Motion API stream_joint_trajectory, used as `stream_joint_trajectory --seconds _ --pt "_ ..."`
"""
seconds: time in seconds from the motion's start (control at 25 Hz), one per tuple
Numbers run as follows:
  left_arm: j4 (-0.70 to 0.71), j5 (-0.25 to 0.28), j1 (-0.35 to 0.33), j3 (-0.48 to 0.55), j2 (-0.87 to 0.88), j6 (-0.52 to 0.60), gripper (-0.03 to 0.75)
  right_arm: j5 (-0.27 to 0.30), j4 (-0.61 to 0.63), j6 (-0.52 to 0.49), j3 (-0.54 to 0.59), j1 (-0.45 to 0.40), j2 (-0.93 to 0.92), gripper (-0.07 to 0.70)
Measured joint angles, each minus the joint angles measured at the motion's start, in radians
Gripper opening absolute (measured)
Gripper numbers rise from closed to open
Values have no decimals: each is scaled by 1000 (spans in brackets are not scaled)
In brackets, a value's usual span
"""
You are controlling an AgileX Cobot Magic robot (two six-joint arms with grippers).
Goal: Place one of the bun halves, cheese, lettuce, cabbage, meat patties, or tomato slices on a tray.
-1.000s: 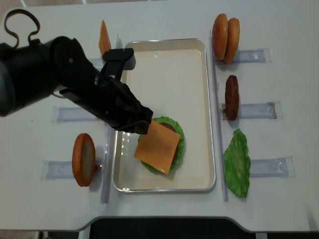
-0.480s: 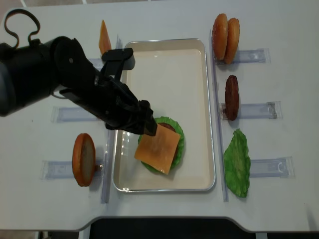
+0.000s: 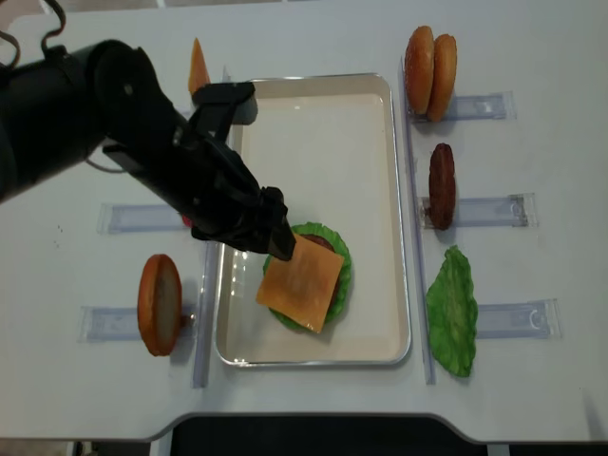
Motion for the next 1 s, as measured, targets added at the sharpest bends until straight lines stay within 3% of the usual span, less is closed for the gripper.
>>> stream_joint_trajectory --seconds 0.4,0.84,1.0 --pt "187 354 0 -179 -3 -142 579 0 1 0 0 0 0 478" --pt "268 378 1 -222 -42 -175 579 0 1 0 0 0 0 478" --pt "316 379 52 -222 -63 -178 579 0 1 0 0 0 0 478"
